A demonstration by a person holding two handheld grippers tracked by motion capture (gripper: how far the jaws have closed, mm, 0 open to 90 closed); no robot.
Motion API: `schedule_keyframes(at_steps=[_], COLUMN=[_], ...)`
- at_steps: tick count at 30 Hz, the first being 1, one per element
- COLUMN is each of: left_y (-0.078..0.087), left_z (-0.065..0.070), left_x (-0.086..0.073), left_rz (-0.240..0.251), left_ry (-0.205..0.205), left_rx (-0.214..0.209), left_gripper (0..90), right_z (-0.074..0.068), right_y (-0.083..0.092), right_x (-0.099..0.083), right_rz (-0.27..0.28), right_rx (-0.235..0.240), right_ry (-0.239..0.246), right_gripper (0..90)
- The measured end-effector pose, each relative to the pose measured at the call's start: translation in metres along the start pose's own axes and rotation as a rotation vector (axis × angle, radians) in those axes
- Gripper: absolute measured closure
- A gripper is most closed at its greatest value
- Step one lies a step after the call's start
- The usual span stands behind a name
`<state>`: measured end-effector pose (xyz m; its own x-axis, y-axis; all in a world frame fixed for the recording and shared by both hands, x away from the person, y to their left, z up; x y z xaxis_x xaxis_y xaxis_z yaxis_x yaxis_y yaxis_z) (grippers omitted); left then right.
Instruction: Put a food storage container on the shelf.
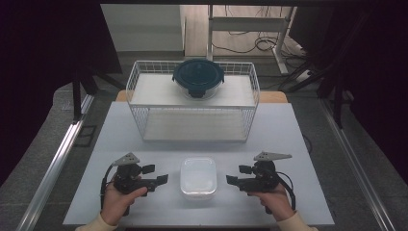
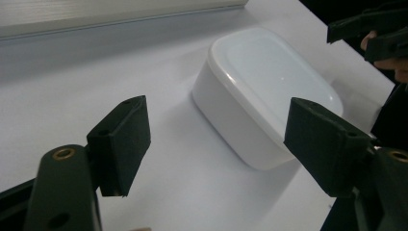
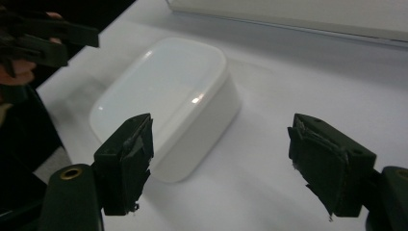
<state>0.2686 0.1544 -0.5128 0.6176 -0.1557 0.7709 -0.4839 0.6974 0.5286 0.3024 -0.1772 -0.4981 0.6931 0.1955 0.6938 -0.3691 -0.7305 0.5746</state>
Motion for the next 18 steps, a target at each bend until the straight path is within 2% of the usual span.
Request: schedule_keyframes(at_steps=[6, 14, 18], left_y=[-0.006, -0.013, -0.023], left_z=[0.003, 0.006, 0.010], left_x=[0.004, 0.007, 0.007], left_rz=[-0.003, -0.010, -0.028], left_ry=[0.047, 0.095, 0.146], left_rx=[-0.052, -0.082, -0.152], left_gripper=[23.9, 23.8, 24.5], right_z=[-0.007, -0.014, -0.019], right_y=[-0.005, -0.014, -0.022], right_x=[0.004, 0.006, 0.007], right_rz=[0.008, -0.006, -0.017], right_rx=[0.029, 0.045, 0.048], right_ry=[-0.031, -0.060, -0.073], right_gripper=[21.8, 24.2, 26.1])
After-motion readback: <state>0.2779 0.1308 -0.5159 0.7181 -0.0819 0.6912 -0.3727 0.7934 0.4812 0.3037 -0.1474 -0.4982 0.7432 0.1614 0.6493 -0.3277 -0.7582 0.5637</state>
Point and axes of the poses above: each handheld gripper's, and its own axes: y roughly backward along the jaws, x roughly out of its top, z roughly to its right, the point moved 5 cm from there along -y, roughly forward along the jaws, and after that the axes turned 5 degrees about -y, right-handed, at the moved point
